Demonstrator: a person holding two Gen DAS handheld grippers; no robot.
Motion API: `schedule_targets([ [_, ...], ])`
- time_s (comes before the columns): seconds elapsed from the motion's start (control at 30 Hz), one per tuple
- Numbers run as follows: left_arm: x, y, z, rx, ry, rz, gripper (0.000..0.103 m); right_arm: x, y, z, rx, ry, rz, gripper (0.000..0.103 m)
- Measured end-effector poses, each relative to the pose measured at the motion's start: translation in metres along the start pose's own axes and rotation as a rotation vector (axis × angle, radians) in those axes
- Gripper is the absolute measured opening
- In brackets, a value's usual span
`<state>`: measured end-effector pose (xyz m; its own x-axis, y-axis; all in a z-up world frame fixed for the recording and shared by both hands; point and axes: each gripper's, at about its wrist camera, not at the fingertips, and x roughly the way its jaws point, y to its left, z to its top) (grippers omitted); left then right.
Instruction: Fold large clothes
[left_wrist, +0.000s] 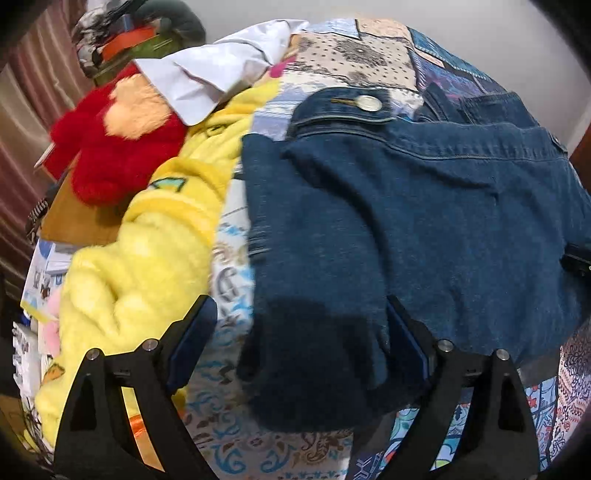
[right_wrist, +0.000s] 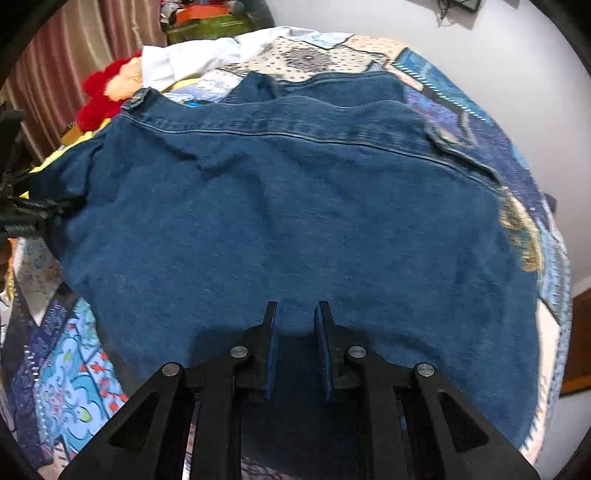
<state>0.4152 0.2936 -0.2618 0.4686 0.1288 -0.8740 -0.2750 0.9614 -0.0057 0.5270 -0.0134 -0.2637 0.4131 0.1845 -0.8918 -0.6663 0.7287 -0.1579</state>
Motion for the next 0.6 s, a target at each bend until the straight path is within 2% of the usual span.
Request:
schedule_targets([
  [0.23, -0.017, -0.002, -0.013, 0.069, -0.038, 0.084, 0.092, -0.025, -0.021, -0.018, 0.000, -0.006, -0.040, 0.014],
  [0.3, -0.025, 0.002, -0.016, 0.069, -0.046, 0.110, 0.092, -0.033, -0.027, -0.026, -0.009, -0.011, -0.131, 0.016],
  [0.37, -0.032, 0.009, -0.021, 0.068, -0.060, 0.190, 0.092, -0.044, -0.038, -0.035, 0.002, -0.035, -0.159, 0.036],
  [0.4, -0.035, 0.015, -0.025, 0.067, -0.066, 0.189, 0.093, -0.048, -0.045, -0.039, 0.018, -0.044, -0.193, 0.064],
  [0.43, -0.039, 0.022, -0.029, 0.053, -0.070, 0.162, 0.093, -0.052, -0.053, -0.042, 0.037, -0.055, -0.224, 0.087],
  [0.47, -0.040, 0.029, -0.032, 0.037, -0.066, 0.158, 0.093, -0.056, -0.062, -0.047, 0.060, -0.059, -0.239, 0.094],
  [0.5, -0.042, 0.035, -0.035, 0.022, -0.056, 0.156, 0.093, -0.058, -0.074, -0.054, 0.089, -0.056, -0.232, 0.096],
  [0.6, -0.050, 0.044, -0.042, -0.005, -0.054, 0.143, 0.093, -0.060, -0.106, -0.074, 0.202, -0.022, -0.192, 0.096],
])
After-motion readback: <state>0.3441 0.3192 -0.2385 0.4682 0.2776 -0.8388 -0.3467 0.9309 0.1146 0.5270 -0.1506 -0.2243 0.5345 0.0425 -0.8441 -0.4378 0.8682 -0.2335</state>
